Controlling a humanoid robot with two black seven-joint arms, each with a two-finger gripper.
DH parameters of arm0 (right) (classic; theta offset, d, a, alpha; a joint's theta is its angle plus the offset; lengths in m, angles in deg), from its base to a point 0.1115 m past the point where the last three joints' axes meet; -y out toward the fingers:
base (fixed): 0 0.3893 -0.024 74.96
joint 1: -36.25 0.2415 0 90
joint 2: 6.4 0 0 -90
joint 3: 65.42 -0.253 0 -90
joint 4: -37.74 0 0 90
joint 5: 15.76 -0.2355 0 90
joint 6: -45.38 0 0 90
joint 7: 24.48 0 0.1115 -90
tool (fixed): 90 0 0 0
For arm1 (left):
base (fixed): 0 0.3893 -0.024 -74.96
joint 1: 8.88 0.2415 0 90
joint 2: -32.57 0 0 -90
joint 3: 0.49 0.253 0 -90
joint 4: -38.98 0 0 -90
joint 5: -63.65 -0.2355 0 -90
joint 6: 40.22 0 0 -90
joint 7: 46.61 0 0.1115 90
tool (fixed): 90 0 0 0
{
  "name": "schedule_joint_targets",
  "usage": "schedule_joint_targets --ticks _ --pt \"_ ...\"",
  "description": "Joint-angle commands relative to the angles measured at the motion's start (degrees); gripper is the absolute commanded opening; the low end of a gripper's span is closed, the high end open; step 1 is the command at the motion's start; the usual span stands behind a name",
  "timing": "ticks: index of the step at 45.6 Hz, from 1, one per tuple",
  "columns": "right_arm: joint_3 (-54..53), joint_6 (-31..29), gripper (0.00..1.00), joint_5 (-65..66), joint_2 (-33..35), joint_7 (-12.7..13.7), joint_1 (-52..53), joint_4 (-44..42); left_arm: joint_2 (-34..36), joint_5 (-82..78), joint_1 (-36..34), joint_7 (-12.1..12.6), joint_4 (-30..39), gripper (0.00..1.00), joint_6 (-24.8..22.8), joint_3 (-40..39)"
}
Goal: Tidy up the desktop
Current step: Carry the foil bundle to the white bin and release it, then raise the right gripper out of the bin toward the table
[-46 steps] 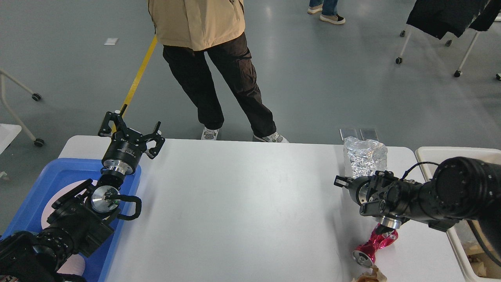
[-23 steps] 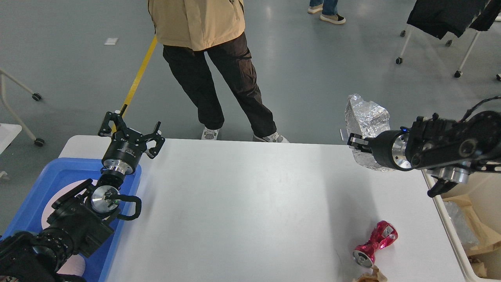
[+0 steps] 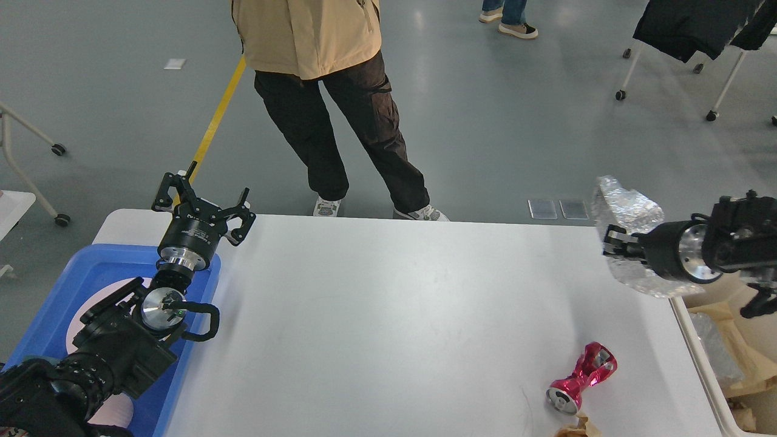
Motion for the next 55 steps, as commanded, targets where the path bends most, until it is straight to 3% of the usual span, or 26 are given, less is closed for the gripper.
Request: schedule_joint_targets --ticks 1,14,25,42,43,44,45,46,47,48,55 --pt "0.6 3.6 0.00 0.8 0.8 0.0 -15.6 -17.5 -0.1 0.0 0.0 0.0 0.0 0.99 0.0 0.0" --pt "-2.3 11.1 0.00 -5.1 0.1 0.2 -41.9 -46.7 -0.1 0.0 0.0 0.1 -0.1 0.99 -0.1 0.0" --pt "-5.1 10.8 0.00 -20.8 -10.6 0.7 -63.0 -73.2 -0.1 0.0 0.0 0.0 -0.1 0.99 0.0 0.0" --pt "-6.5 10.7 0.00 -22.0 -13.5 2.8 -65.0 -75.8 -0.1 0.0 0.0 0.0 -0.1 0.99 0.0 0.0" --pt "-6.5 10.7 0.02 -22.0 -13.5 2.8 -65.2 -75.8 -0.1 0.0 0.0 0.0 -0.1 0.99 0.0 0.0" --pt "-6.5 10.6 0.27 -22.0 -13.5 2.7 -65.3 -75.6 -0.1 0.0 0.0 0.0 -0.1 0.99 0.0 0.0" --pt "-6.6 10.6 0.77 -22.0 -13.5 2.7 -65.3 -75.6 -0.1 0.0 0.0 0.0 -0.1 0.99 0.0 0.0" --pt "-6.6 10.5 1.00 -21.8 -13.5 2.7 -65.3 -75.5 -0.1 0.0 0.0 0.0 -0.1 0.99 0.0 0.0" --pt "-6.6 10.4 0.96 -21.9 -13.5 2.7 -65.4 -75.5 -0.1 0.0 0.0 0.0 -0.1 0.99 0.0 0.0" --pt "-6.6 10.4 1.00 -21.9 -13.5 2.7 -65.5 -75.5 -0.1 0.0 0.0 0.0 -0.1 0.99 0.0 0.0" --pt "-6.6 10.6 1.00 -22.0 -14.4 2.7 -66.0 -75.6 -0.1 0.0 0.0 0.0 -0.1 0.99 0.0 0.0"
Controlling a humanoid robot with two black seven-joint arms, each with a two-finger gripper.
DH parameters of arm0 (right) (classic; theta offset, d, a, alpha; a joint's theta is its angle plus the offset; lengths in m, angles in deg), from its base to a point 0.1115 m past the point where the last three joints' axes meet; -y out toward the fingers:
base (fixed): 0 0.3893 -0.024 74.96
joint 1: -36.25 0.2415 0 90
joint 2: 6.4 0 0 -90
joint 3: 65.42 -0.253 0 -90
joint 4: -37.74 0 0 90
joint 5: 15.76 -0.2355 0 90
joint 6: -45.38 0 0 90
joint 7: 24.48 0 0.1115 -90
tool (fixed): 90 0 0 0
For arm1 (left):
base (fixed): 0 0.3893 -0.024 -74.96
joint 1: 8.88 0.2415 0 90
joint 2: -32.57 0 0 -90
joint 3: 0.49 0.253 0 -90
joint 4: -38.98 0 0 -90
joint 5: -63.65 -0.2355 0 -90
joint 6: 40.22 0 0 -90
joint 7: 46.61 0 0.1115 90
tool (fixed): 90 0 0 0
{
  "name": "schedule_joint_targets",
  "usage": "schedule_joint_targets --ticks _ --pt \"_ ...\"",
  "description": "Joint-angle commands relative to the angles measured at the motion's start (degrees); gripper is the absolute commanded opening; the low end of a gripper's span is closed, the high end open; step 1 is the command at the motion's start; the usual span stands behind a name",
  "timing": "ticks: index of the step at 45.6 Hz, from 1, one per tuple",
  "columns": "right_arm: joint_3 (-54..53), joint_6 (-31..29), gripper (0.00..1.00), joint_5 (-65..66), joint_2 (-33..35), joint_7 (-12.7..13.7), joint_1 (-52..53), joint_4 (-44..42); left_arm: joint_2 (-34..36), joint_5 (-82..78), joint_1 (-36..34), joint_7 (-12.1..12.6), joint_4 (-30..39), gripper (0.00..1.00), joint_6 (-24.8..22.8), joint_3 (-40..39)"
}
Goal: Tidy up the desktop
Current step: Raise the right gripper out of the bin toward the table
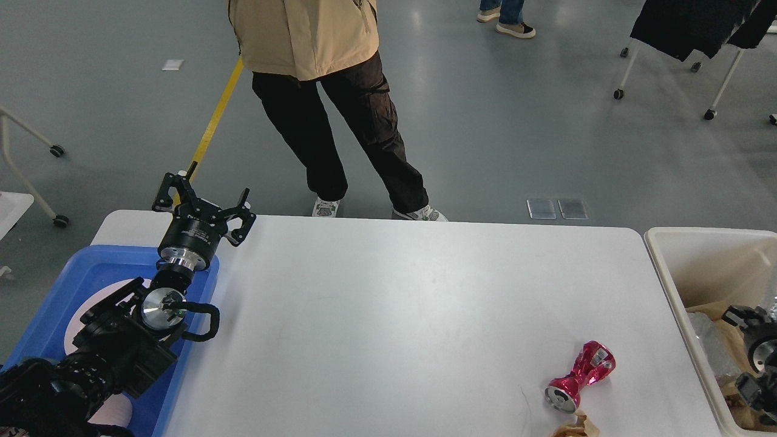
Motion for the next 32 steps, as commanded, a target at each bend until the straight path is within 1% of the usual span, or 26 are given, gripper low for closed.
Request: schedule_joint_targets --ticks 1,21,28,32 --pt "0.1 0.2 1.00 -0.1 -0.7 0.0 -0.2 -0.1 0.0 0.0 0.0 0.0 0.0 0.99 0.0 0.0" --pt "0.3 0.9 1.00 0.0 -3.1 -0.1 1.0 -0.5 0.0 0.0 0.0 0.0 0.0 0.99 0.0 0.0" --pt "0.0 -0.6 1.00 0.1 -3.3 -0.3 6.7 1.0 0.0 0.0 0.0 0.0 0.0 0.99 0.0 0.0" --pt "0.0 -3.3 1.00 0.2 -3.1 -0.6 12.5 3.1 0.0 0.0 0.0 0.0 0.0 0.99 0.0 0.0"
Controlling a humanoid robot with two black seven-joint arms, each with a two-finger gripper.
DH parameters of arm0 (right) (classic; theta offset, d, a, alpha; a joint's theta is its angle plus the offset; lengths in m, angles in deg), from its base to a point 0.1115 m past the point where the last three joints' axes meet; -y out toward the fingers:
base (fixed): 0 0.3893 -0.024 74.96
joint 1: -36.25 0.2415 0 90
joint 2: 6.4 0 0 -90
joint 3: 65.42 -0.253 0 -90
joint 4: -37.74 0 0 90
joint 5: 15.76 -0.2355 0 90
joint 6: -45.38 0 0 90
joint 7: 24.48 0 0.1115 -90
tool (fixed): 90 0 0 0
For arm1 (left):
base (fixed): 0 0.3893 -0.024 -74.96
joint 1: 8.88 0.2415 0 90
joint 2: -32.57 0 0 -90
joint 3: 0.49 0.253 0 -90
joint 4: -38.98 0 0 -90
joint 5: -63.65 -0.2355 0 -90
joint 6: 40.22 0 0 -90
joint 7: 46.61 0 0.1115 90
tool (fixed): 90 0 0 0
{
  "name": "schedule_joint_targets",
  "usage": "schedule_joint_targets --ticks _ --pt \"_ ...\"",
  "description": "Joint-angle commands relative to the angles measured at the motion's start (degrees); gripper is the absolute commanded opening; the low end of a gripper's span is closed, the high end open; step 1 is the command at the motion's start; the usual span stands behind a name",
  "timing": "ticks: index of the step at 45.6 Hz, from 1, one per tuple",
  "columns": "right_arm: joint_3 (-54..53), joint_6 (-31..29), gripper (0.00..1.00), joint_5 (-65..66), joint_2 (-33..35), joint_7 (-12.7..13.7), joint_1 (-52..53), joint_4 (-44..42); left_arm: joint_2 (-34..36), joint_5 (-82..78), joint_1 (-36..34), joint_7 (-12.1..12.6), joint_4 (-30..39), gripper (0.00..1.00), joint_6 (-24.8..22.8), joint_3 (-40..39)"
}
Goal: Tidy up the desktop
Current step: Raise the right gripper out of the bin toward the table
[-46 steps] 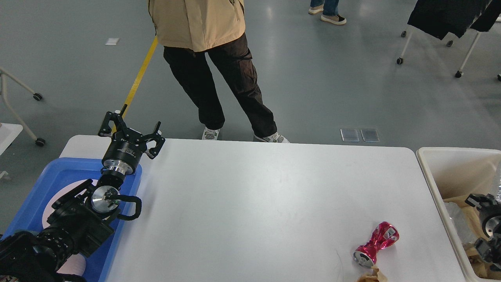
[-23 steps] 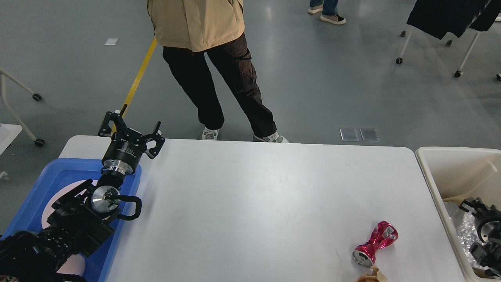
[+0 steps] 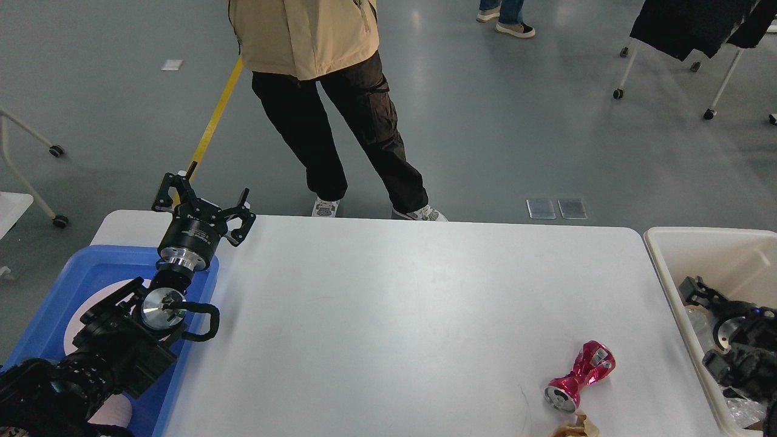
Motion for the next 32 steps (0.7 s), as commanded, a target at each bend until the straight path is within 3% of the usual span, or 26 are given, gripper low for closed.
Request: schedule_joint_targets --ticks 1,7,15,25,32 --pt "0.0 -3.4 1.00 0.1 0.4 -0.4 7.7 3.0 0.0 0.0 0.0 0.0 0.0 0.99 0.0 0.0" --pt "0.0 -11.6 1.00 0.9 5.0 -1.0 20.2 12.3 0.0 0.0 0.0 0.0 0.0 0.99 0.0 0.0" --pt "0.0 -24.4 1.00 7.0 12.4 -3.5 43.1 35.6 0.0 0.0 0.0 0.0 0.0 0.99 0.0 0.0" --pt "-0.3 -25.5 1.00 27.2 20.3 -3.4 62.7 70.1 0.0 0.0 0.0 0.0 0.0 0.99 0.0 0.0" --pt "0.1 -25.5 1.00 29.4 23.2 -3.4 74.5 91.7 0.0 0.0 -0.1 0.0 0.0 0.99 0.0 0.0"
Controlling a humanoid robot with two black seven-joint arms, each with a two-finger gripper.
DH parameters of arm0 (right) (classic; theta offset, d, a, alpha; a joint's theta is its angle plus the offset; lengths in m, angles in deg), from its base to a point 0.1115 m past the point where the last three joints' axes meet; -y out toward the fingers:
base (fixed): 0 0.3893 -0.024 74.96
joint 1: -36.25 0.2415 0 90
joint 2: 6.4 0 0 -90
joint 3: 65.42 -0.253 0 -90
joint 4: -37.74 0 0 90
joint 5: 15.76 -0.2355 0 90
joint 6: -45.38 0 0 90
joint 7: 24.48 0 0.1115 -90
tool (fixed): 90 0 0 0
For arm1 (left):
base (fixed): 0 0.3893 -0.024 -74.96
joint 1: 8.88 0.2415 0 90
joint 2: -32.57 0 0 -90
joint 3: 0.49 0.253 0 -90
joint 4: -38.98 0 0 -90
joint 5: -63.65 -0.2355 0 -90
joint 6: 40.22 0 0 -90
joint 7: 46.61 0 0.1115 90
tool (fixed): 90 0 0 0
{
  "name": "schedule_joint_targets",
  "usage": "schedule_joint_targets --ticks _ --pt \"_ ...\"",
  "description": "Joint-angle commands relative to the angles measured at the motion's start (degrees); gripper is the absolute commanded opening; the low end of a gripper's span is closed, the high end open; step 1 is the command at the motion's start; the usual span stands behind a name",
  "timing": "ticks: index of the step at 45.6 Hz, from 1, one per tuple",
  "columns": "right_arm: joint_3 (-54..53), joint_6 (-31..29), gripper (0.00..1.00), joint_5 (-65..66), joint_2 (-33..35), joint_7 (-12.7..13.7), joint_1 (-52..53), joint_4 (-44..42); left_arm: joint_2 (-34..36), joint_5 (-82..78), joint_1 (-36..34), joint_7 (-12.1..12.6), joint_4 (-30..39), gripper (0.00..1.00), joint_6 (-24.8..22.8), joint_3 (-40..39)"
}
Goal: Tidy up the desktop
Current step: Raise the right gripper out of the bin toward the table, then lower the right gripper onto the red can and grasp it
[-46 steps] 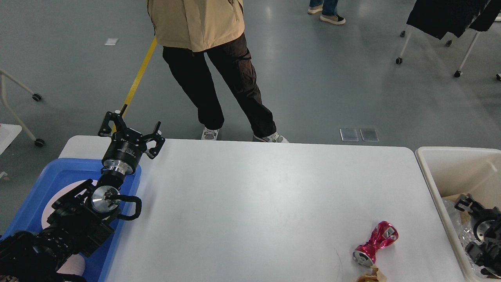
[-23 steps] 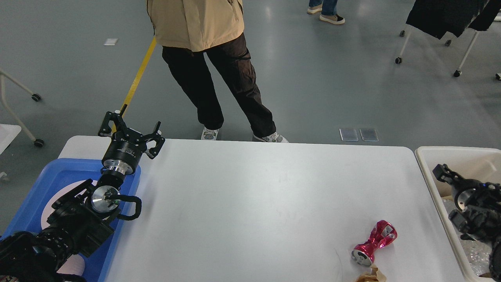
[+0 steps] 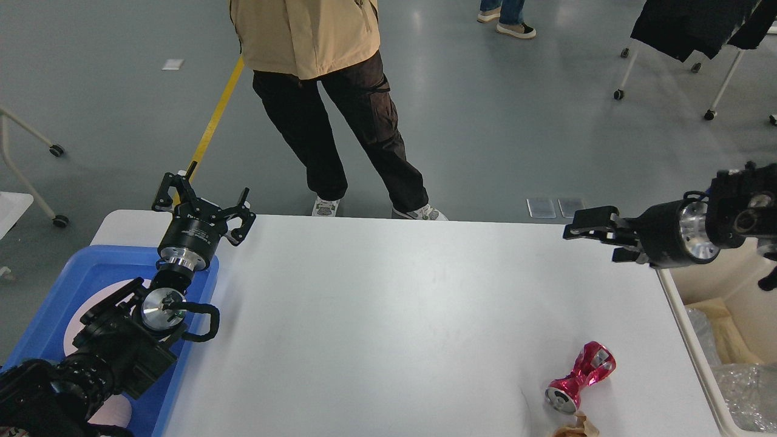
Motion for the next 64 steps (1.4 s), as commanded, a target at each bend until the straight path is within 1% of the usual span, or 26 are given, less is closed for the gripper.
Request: schedule_joint_targets --ticks 1,4,8,10,11,17,23,28,33,39,44,58,64 --pt "0.5 0.1 1.00 0.5 1.5 0.1 7.1 13.0 0.0 0.0 0.0 0.0 0.0 0.99 0.0 0.0" --pt "0.7 0.5 1.00 0.2 1.5 0.4 7.4 13.2 0.0 0.0 0.0 0.0 0.0 0.99 0.0 0.0" --pt "2.2 2.1 1.00 0.2 1.5 0.8 5.5 10.2 0.0 0.0 0.0 0.0 0.0 0.99 0.0 0.0" --pt "2.9 3.0 1.00 0.4 1.4 0.8 2.9 8.0 0.0 0.0 0.0 0.0 0.0 0.99 0.0 0.0" --pt "3.2 3.7 1.00 0.7 1.3 0.8 -0.1 5.4 0.0 0.0 0.0 0.0 0.0 0.99 0.0 0.0" --pt "3.3 5.1 1.00 0.5 1.2 0.8 -9.6 -4.2 0.0 0.0 0.0 0.0 0.0 0.99 0.0 0.0" --pt "2.9 6.5 1.00 0.0 1.0 0.8 -16.9 -10.7 0.0 0.0 0.0 0.0 0.0 0.99 0.0 0.0" --pt "2.6 8.8 1.00 -2.5 -0.3 0.8 -19.2 -11.1 0.2 0.0 0.0 0.0 0.0 0.99 0.0 0.0" --pt "2.7 11.2 1.00 -7.5 -3.5 0.8 -21.8 -11.1 0.2 0.0 0.0 0.0 0.0 0.99 0.0 0.0" --pt "2.6 16.1 1.00 -8.6 -7.2 0.7 -25.6 -10.9 0.2 0.0 0.0 0.0 0.0 0.99 0.0 0.0" --pt "2.6 19.0 1.00 -8.8 -9.4 0.7 -27.8 -10.7 0.0 0.0 0.0 0.0 0.0 0.99 0.0 0.0" --pt "3.4 19.2 1.00 -9.0 -10.1 0.8 -29.3 -10.5 0.2 0.0 0.0 0.0 0.0 0.99 0.0 0.0" --pt "3.3 19.3 1.00 -9.2 -11.1 0.8 -30.0 -9.0 0.0 0.0 0.0 0.0 0.0 0.99 0.0 0.0"
